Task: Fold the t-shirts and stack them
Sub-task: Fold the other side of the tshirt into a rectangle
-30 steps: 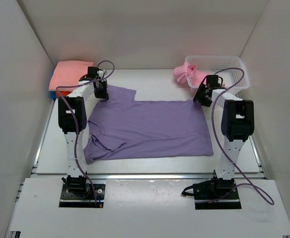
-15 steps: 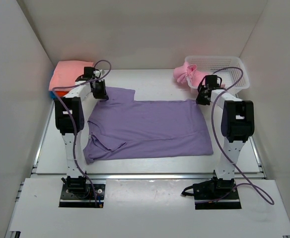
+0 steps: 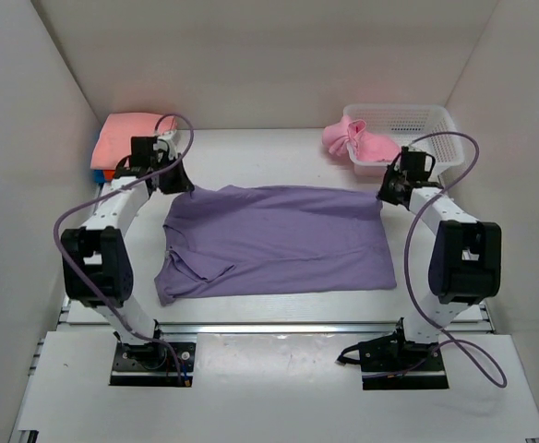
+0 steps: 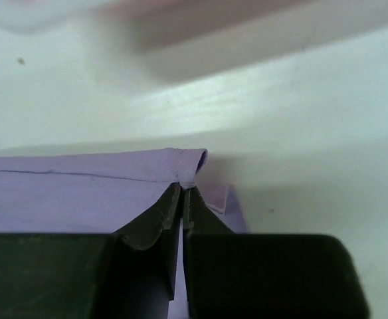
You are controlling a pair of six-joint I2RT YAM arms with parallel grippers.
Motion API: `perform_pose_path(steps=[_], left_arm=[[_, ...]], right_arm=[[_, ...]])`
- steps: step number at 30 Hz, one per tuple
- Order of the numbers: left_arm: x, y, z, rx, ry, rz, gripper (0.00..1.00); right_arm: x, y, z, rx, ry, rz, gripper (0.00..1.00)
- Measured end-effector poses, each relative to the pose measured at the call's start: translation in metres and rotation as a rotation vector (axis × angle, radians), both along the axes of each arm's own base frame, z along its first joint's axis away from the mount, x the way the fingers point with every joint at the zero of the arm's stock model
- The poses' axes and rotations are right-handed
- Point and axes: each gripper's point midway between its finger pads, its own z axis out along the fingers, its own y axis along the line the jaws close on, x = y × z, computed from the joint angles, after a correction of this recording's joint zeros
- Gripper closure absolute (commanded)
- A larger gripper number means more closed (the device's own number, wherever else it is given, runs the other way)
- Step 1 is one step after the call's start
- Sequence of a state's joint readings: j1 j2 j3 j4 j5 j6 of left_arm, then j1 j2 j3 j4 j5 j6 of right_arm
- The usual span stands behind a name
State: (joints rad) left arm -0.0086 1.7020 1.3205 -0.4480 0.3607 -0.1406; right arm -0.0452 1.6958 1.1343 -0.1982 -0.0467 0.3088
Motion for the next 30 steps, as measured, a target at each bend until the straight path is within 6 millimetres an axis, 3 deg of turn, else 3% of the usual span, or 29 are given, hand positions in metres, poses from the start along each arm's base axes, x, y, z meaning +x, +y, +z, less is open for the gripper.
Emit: perform_pose_path(steps=[5, 10, 20, 29, 30], left_arm=[[-0.062, 0.013, -0.028, 0.018, 0.069, 0.048, 1.00], [-0.102, 0.027, -0.038, 0.056, 0.076, 0.109, 1.00], [-0.135, 0.035, -0.037, 0.092, 0.035, 0.157, 1.00], [-0.152, 0.041, -0.047, 0.106, 0.050, 0.203, 1.00], [-0.153, 0.042, -0.048, 0.106, 0.053, 0.208, 0.94]], right_arm=[[-0.040, -0.008, -0.023, 0.013, 0.047, -0.005, 1.00], [-0.069, -0.011, -0.038, 0.038, 0.074, -0.014, 1.00], [-0.093, -0.015, -0.041, 0.064, 0.053, -0.029, 1.00], [-0.114, -0.012, -0.033, 0.081, 0.027, -0.052, 1.00], [-0.118, -0.011, -0.032, 0.088, 0.029, -0.059, 1.00]])
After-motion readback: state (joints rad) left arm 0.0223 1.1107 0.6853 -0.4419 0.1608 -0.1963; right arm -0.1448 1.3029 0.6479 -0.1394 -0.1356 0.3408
